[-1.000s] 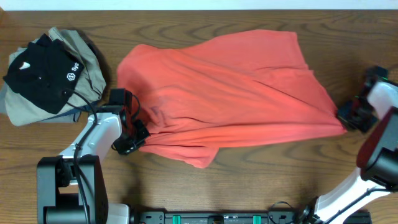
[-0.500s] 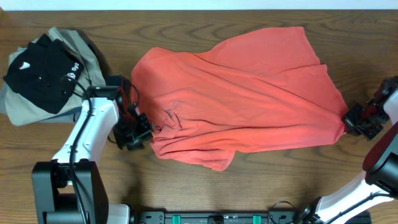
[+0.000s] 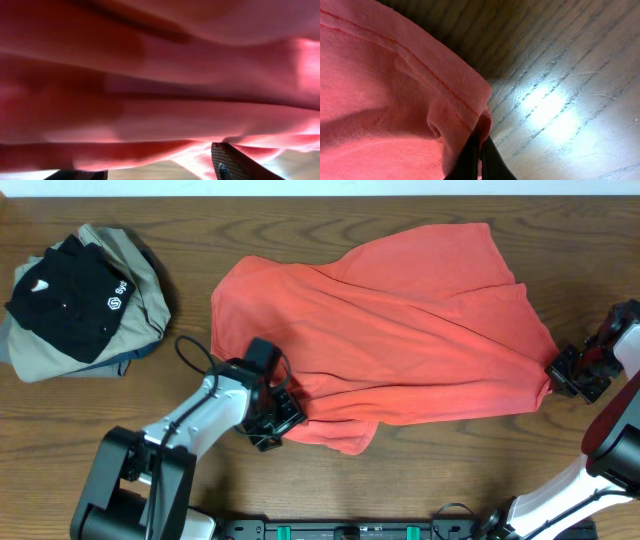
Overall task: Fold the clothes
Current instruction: 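Lift the shirt with both grippers and shake it out in the air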
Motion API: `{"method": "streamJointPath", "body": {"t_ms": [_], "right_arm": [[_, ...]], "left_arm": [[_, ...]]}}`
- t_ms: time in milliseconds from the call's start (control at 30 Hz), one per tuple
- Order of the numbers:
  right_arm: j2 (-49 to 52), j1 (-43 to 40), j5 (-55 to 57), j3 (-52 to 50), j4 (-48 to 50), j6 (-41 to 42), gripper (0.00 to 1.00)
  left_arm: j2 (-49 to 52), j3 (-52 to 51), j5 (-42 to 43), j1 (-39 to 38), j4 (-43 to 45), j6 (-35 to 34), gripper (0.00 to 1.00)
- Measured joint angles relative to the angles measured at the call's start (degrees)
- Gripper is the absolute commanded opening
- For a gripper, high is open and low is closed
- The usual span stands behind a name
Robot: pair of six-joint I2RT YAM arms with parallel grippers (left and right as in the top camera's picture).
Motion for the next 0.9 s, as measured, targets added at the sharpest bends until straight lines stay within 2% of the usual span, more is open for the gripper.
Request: {"method": "streamJointPath", "body": {"t_ms": [33, 200, 233, 267, 433, 533, 700, 900], "right_arm": [[0.00, 0.00, 0.00, 0.00, 0.00, -0.02, 0.01], [0.00, 0.00, -0.02, 0.00, -0.07, -0.20, 0.01], [0.00, 0.00, -0.02, 0.00, -0.11, -0.20, 0.01], [0.00, -0.02, 0.00, 0.00, -0.15, -0.20, 0.01], [0.00, 0.00, -0.17, 0.00, -0.70, -0.22, 0.01], [-0.02, -0.02, -1.64, 0.00, -1.31, -1.42, 0.01], [-1.03, 0.00, -5.64, 0.92, -6.67, -4.66, 0.01], [-7.82, -0.02, -7.93, 8.66, -14.08, -8.83, 0.01]], "left_arm": [[-0.20, -0.13, -0.37, -0.87, 1.09, -1.90, 0.64], [-0.28, -0.70, -1.90, -2.64, 3.08, -6.67, 0.22], [-0.26, -0.85, -2.23, -2.80, 3.10, -7.10, 0.09], [-0.26, -0.98, -2.62, -2.86, 3.21, -7.21, 0.06], [-0.20, -1.11, -3.50, -2.91, 1.73, -7.45, 0.06], [-0.35, -0.83, -3.91, -2.75, -3.30, -4.61, 0.06], [-3.87, 2.51, -5.11, 1.62, -15.89, 7.10, 0.06], [-13.55, 19.85, -4.33, 11.67, -27.06, 23.34, 0.06]]}}
